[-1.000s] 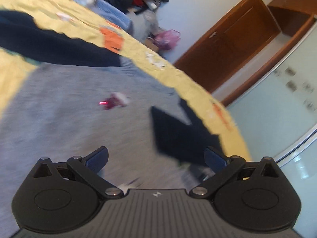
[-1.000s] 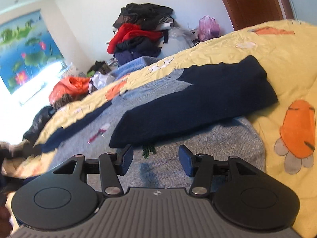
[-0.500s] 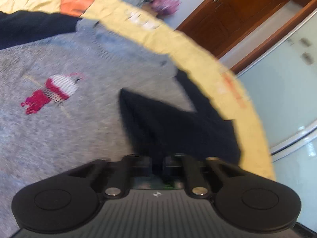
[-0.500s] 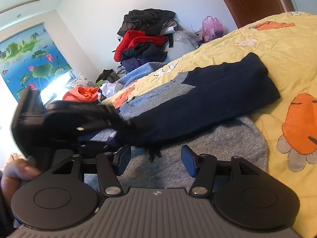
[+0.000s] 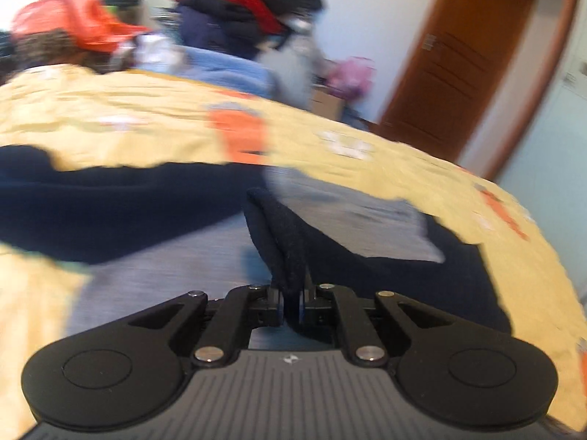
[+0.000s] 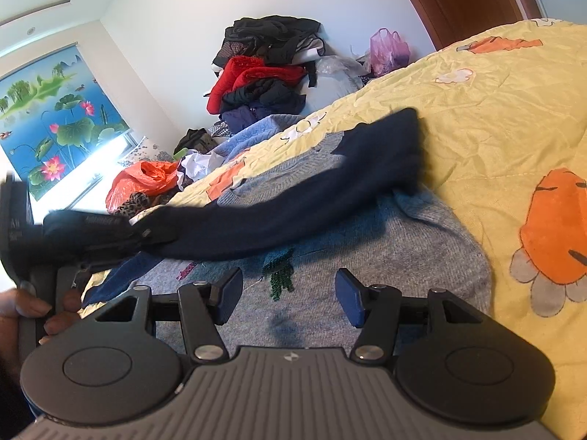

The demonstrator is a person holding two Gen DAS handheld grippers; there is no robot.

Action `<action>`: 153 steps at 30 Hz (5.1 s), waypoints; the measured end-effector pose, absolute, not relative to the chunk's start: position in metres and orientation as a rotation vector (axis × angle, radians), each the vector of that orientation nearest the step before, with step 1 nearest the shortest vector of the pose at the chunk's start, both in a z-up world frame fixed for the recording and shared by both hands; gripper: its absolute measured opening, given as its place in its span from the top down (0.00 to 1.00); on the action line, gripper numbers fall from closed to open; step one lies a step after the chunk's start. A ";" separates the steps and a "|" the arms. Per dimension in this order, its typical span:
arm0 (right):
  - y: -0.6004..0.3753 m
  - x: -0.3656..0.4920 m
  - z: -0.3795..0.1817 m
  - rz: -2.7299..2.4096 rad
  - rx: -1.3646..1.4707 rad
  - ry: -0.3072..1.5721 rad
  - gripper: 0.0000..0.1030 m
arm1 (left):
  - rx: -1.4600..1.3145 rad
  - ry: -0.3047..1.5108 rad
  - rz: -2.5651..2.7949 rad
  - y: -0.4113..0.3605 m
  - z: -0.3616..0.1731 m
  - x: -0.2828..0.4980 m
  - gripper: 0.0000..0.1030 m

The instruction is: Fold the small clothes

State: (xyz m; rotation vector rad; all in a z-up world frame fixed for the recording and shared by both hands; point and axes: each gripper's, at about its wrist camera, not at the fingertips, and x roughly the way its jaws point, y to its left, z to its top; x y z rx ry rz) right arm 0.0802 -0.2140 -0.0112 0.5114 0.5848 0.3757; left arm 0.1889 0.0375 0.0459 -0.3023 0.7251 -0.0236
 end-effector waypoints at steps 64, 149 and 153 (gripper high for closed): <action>-0.154 0.217 -0.007 0.240 -0.051 0.656 0.14 | -0.759 0.472 0.602 0.402 -0.004 0.163 0.96; -0.204 0.256 0.042 0.273 0.093 0.843 0.75 | -0.400 0.358 -0.087 0.049 0.014 0.145 0.11; -0.210 0.256 0.033 0.260 0.101 0.850 0.75 | -0.400 0.358 -0.086 0.049 0.014 0.146 0.11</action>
